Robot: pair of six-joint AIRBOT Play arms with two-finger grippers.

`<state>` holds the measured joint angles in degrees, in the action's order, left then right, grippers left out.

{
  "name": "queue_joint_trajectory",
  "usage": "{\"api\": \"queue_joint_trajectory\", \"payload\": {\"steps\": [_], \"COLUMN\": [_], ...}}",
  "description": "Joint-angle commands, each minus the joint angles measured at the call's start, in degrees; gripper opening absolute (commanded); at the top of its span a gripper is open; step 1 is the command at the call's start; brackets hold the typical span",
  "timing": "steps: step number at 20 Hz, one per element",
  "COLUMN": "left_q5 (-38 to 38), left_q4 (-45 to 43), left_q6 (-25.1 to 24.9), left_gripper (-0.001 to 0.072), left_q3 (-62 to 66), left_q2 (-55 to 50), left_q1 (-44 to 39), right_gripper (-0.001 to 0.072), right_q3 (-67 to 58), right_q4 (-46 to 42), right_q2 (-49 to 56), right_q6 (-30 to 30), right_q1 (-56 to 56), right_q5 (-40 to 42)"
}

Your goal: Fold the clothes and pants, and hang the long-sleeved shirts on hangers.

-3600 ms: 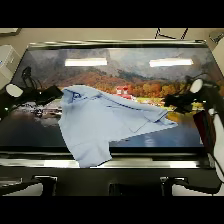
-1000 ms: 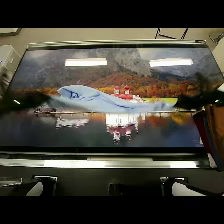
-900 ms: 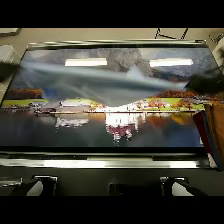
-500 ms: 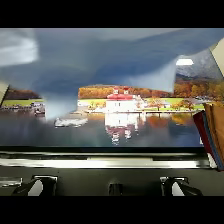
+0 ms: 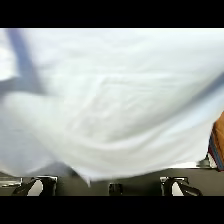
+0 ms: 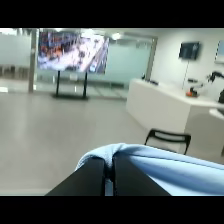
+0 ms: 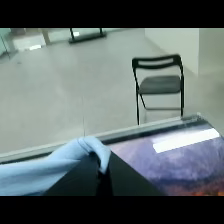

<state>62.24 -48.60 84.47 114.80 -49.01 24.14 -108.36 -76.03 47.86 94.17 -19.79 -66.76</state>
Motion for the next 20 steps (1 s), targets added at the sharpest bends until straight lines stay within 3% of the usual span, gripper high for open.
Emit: {"api": "queue_joint_trajectory", "payload": {"steps": [1, 3, 5, 7, 8, 11, 15, 16, 17, 18, 19, 20], "left_q5": [11.43, 8.7, 0.98, -9.77, -14.05, -19.26, -18.25, -16.81, -14.4, -9.92, -3.98, 3.89], "left_q4": [-0.92, -0.96, -0.98, -0.85, -0.83, 2.14, 5.6, 5.57, 5.53, 5.11, 3.28, 0.02], "left_q6": [0.37, -2.51, -3.52, -3.48, -3.45, -3.5, -3.5, -3.5, -3.52, -3.52, -3.5, -3.48], "left_gripper": [0.0022, 0.0022, 0.0022, 0.0022, 0.0023, 0.0024, 0.0026, 0.0066, 0.0237, 0.0533, 0.0709, 0.0715], "left_q3": [-11.43, -24.52, -37.79, -47.23, -49.35, -49.22, -49.24, -49.22, -48.78, -47.56, -45.83, -43.91], "left_q2": [-6.1, -9.79, -14.4, -20.57, -23.93, -33.18, -38.03, -38.03, -37.7, -37.33, -37.0, -36.7], "left_q1": [-0.74, -4.0, -7.45, -9.97, -10.91, -12.79, -13.99, -13.68, -12.68, -10.6, -7.87, -4.48], "right_gripper": [0.005, 0.005, 0.0052, 0.0052, 0.0054, 0.0055, 0.0055, 0.0075, 0.0266, 0.0528, 0.0623, 0.0622], "right_q3": [1.62, 6.91, 13.55, 16.0, 16.0, 16.0, 16.0, 15.98, 15.63, 15.1, 14.6, 14.56], "right_q4": [-1.49, -2.23, -3.41, -2.19, 0.98, 13.97, 16.39, 16.22, 16.22, 16.2, 15.58, 13.42], "right_q2": [10.6, 19.3, 28.26, 37.99, 42.66, 51.28, 55.19, 54.88, 54.07, 52.98, 51.69, 50.14], "right_q6": [1.25, 1.2, 3.23, 10.8, 13.27, 13.42, 10.97, 9.42, 8.37, 6.43, 3.17, 1.99], "right_q1": [1.01, 4.17, 7.08, 7.63, 7.61, 7.63, 8.2, 7.65, 6.34, 4.33, 1.66, -1.68], "right_q5": [-15.89, -18.34, -11.58, -4.02, -0.63, 4.31, 4.28, 3.19, 1.33, -1.7, -6.08, -12.59]}}
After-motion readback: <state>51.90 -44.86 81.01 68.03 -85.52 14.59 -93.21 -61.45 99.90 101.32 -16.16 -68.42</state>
